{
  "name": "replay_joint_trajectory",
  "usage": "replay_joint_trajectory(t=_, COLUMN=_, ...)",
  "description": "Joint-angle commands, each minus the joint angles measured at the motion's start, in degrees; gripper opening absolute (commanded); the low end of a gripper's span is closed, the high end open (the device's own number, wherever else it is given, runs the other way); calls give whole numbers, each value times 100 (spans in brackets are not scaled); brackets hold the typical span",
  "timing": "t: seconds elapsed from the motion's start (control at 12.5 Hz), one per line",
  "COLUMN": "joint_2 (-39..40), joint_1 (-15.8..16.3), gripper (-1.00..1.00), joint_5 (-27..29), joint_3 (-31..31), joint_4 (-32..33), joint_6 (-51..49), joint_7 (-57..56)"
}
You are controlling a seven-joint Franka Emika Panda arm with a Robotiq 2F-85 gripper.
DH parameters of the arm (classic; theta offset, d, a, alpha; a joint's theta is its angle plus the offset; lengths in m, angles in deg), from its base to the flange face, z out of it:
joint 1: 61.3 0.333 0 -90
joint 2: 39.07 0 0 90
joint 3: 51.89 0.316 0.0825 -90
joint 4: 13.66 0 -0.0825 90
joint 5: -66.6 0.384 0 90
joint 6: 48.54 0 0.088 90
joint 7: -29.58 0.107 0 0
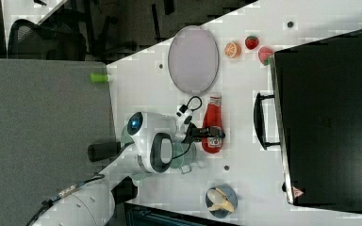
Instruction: Pick Ketchup from the table and place it in strainer.
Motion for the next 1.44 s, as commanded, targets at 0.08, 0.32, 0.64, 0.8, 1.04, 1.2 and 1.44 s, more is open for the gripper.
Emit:
replay_joint_trajectory(t=0.08, joint_2=-355, joint_1=8, gripper=25, joint_5=-66, joint_3=-38, joint_4=-211, joint_6=-91, joint_7=-213)
replay_joint_trajectory(t=0.32, joint_2=-1258, joint_1=26, gripper=25, joint_5=-66, joint_3=67, joint_4=-265, joint_6=-951, joint_7=-127)
replay_joint_trajectory(t=0.64, joint_2=-2642, joint_1=110, gripper=25, joint_5=-61, joint_3=435, joint_4=-691, joint_6=-2257, joint_7=97)
replay_joint_trajectory(t=0.8, joint_2=-3027, joint_1=194, gripper=25, joint_5=-44, joint_3=686, joint_4=-895, joint_6=-2800, joint_7=607)
replay_joint_trajectory(t=1.04, joint_2=-3054, joint_1=388, gripper=25, joint_5=215, joint_3=1322, joint_4=-1087, joint_6=-3018, joint_7=1699)
replay_joint_trajectory(t=1.2, joint_2=-2855, joint_1=505, gripper=25, joint_5=466, joint_3=1812, joint_4=-1123, joint_6=-2900, joint_7=2638)
replay_joint_trajectory(t=1.44, joint_2=-2316, joint_1=629, gripper=25, joint_5=511, joint_3=2530, joint_4=-1202, joint_6=-2068, joint_7=3658)
